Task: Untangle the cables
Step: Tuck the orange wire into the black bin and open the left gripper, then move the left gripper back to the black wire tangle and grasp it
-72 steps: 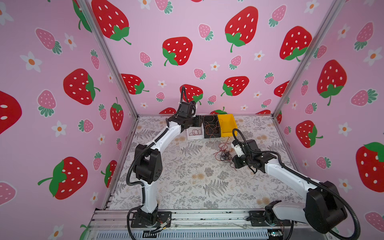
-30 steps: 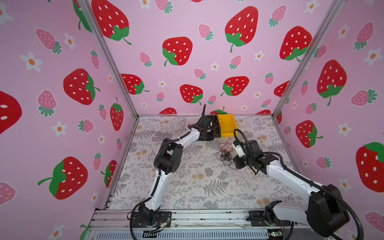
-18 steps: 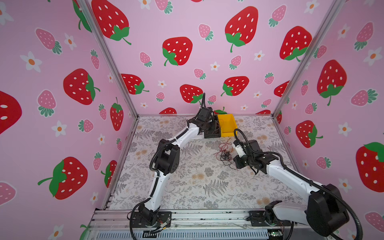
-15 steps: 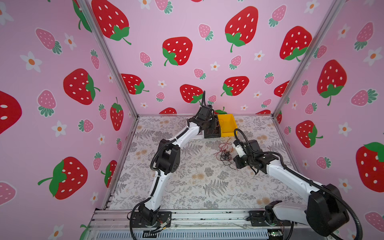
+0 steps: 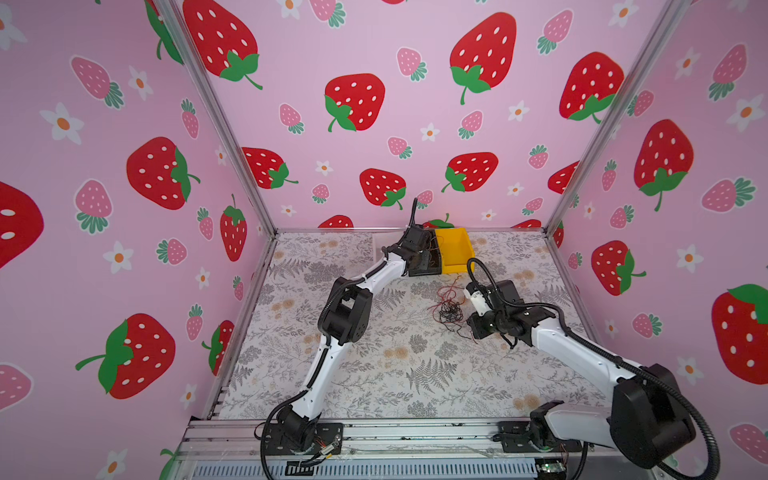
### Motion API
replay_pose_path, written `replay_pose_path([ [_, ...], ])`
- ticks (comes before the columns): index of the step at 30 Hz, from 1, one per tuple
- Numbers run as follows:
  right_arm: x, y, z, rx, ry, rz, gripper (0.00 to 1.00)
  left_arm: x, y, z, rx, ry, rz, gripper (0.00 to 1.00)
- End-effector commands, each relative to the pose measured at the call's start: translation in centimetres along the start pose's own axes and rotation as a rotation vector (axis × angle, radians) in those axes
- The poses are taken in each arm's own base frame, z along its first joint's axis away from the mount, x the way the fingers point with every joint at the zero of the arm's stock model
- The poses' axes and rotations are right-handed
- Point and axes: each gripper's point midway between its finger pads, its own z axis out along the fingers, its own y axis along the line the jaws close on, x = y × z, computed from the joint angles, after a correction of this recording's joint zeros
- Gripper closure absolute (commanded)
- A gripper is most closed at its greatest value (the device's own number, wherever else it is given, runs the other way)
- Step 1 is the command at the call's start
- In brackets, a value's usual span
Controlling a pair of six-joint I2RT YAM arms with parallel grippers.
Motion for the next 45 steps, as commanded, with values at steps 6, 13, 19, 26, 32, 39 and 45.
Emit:
replay_pose_path([
  [6, -0.5, 0.0, -0.4, -0.006, -0.008, -0.014, 1.00, -1.4, -0.4, -2.1, -0.047, -0.035, 0.032, 0.51],
  [13, -0.6, -0.1, -0.5, -0.003, -0.019, -0.012, 1.00, -4.5, -0.6, -5.7, -0.042, -0.124, 0.024, 0.33],
  [19, -0.7, -0.1, -0.6, -0.002, -0.028, -0.010, 1.00, -7.5, -2.6, -8.9, 0.072, -0.195, 0.013, 0.30],
  [26, -2.1, 0.0, -1.0, -0.004, -0.066, -0.023, 1.00, -7.3, -5.6, -8.5, 0.254, -0.130, -0.023, 0.31],
  [32, -3.4, 0.3, -2.1, -0.010, -0.119, -0.040, 1.00, -4.2, -6.3, -12.0, 0.426, -0.060, 0.037, 0.35],
  [39, -3.4, 0.2, -2.6, 0.003, -0.112, -0.046, 1.00, 3.5, -6.0, -15.1, 0.597, 0.145, 0.103, 0.40],
  [45, -1.9, 0.0, -2.1, 0.006, -0.058, -0.017, 1.00, 6.5, -8.2, -14.7, 0.677, 0.231, 0.097, 0.40],
])
